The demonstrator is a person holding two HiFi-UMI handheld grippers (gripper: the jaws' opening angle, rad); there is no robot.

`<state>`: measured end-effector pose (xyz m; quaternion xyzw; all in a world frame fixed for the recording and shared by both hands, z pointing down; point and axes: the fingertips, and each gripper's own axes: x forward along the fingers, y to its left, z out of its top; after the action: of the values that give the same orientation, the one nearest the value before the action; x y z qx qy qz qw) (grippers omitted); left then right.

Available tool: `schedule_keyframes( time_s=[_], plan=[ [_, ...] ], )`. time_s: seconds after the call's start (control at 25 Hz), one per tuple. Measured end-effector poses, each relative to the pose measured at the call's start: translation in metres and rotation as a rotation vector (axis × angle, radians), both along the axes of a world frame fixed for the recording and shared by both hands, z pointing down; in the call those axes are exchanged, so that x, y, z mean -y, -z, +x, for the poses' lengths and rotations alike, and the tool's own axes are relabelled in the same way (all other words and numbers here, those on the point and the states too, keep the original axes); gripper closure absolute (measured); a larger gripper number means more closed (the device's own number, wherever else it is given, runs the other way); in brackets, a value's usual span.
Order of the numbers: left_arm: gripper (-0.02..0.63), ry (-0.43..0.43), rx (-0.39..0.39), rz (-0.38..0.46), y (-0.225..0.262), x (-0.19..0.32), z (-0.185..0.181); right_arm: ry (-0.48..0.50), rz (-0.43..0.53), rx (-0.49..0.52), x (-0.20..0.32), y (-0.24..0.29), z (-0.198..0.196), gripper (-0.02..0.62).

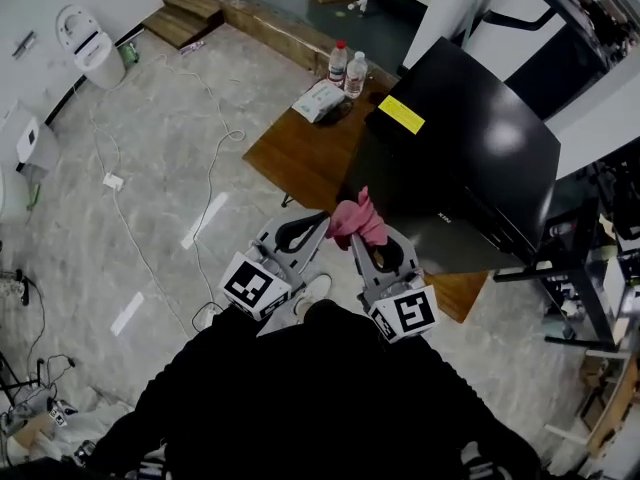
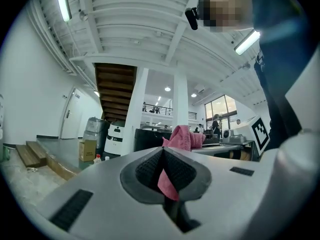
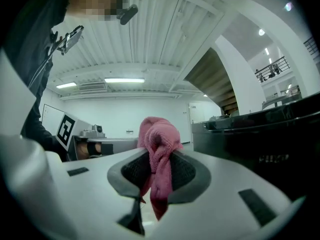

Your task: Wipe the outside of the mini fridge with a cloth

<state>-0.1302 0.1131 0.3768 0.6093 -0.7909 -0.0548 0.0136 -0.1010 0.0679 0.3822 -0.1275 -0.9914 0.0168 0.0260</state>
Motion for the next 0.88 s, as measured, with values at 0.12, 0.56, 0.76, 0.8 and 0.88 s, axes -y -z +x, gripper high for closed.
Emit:
schedule_keyframes(
  time_s=[0.12, 0.56, 0.76, 0.8, 0.88],
  plan=[
    [0.6, 0.006, -0.005, -0.023, 0.005, 0.002, -0.039, 0.017, -0.037, 0.018, -0.001, 0.007, -0.037, 0.506],
    [0.6, -0.029, -0.011, -0.034, 0.001, 0.019, -0.13, 0.037, -0.153, -0.029, -0.007, -0.002, -0.111, 0.506],
    [0.6, -0.096, 0.003, -0.026, 0.001, 0.036, -0.165, -0.029, -0.19, -0.007, -0.005, -0.002, -0.131, 0.505],
    [0.6, -0.11, 0.003, -0.023, -0.001, 0.04, -0.173, -0.047, -0.202, 0.002, -0.003, -0.003, -0.137, 0.505],
    [0.6, -0.154, 0.002, -0.017, -0.005, 0.048, -0.189, -0.094, -0.221, 0.016, 0.001, -0.006, -0.15, 0.505]
  ],
)
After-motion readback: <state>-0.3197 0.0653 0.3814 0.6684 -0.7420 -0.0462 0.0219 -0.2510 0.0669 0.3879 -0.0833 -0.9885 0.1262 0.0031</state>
